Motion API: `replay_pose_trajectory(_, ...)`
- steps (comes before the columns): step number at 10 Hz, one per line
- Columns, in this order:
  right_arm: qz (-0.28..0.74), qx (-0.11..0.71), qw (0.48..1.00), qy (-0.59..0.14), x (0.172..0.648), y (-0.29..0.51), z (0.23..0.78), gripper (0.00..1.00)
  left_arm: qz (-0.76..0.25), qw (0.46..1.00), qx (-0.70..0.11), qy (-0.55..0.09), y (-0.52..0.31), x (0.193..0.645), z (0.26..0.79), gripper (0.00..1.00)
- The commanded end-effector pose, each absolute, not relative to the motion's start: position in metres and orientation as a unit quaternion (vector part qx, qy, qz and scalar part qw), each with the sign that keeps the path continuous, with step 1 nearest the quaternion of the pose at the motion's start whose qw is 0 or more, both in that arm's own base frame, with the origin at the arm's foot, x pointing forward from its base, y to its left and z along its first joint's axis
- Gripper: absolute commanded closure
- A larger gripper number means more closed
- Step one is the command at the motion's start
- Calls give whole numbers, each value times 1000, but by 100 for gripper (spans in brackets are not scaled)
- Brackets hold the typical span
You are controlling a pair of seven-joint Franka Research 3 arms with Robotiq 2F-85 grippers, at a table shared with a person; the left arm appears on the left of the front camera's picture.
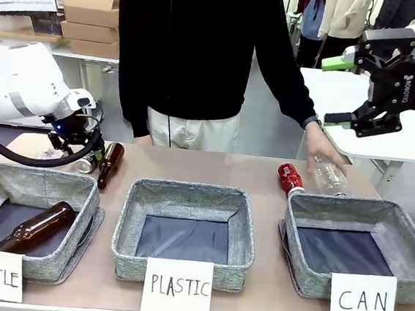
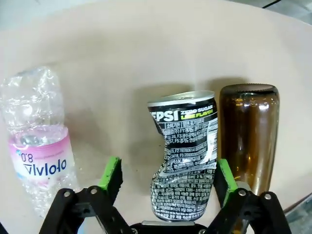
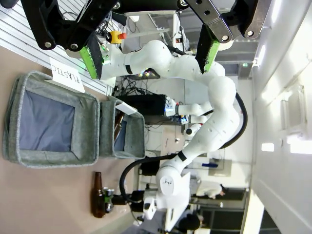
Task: Sort the can waste into the basket.
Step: Pick up the can waste from the table and place it in the right Fabric basket.
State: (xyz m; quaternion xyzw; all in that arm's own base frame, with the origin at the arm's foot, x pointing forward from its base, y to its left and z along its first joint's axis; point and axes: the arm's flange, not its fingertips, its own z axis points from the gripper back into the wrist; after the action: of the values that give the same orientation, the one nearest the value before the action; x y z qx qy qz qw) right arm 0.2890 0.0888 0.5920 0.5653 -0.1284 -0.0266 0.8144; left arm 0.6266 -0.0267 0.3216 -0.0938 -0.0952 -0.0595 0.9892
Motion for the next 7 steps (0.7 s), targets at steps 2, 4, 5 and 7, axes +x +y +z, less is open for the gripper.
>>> replay_pose_trajectory(2, -19, 576, 806, -136, 291, 92, 593, 0, -55, 992, -81, -84, -28, 630, 329, 100)
replay_pose_trajectory(4, -19, 576, 806, -136, 291, 92, 593, 0, -54, 992, -78, -83, -27, 628, 328, 100)
replay_pose_trajectory(5, -19, 576, 806, -136, 291, 92, 593, 0, -52, 992, -77, -81, -27, 628, 328, 87)
replay_pose_trajectory(7, -19, 576, 806, -136, 291, 92, 593, 0, -55, 992, -75, -80, -27, 628, 328, 100)
